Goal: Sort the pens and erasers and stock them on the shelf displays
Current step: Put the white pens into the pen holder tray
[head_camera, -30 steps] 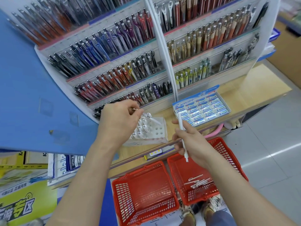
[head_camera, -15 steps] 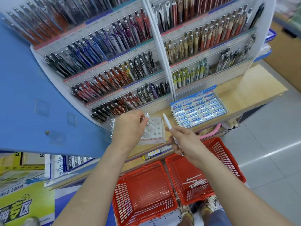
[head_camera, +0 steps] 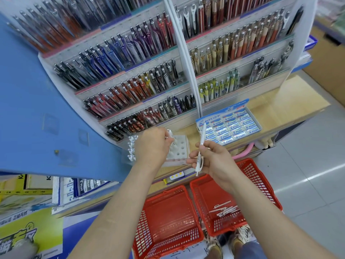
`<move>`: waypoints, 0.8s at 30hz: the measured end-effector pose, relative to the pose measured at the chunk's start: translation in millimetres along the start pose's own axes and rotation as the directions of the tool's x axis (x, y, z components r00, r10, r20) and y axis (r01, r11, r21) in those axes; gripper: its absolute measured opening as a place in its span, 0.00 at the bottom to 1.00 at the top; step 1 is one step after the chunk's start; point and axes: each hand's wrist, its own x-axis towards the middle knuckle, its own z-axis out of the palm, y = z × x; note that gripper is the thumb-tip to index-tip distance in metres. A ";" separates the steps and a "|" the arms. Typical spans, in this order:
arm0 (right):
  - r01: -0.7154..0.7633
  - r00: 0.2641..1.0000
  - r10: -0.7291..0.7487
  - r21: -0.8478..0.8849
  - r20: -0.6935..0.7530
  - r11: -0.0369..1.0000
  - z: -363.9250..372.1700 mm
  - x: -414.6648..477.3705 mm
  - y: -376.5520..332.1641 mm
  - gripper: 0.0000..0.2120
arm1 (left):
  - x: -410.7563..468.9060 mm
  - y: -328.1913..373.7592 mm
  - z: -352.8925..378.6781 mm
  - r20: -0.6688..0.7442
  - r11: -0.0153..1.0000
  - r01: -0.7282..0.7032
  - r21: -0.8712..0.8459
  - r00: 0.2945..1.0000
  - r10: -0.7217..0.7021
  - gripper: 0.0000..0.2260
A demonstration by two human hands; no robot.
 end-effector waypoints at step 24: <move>-0.010 0.997 -0.009 0.255 0.075 0.967 4.5 -14.0 -15.2 0.06 | -56.3 -3.9 -45.3 0.207 0.363 0.287 -0.886 0.948 -0.243 0.04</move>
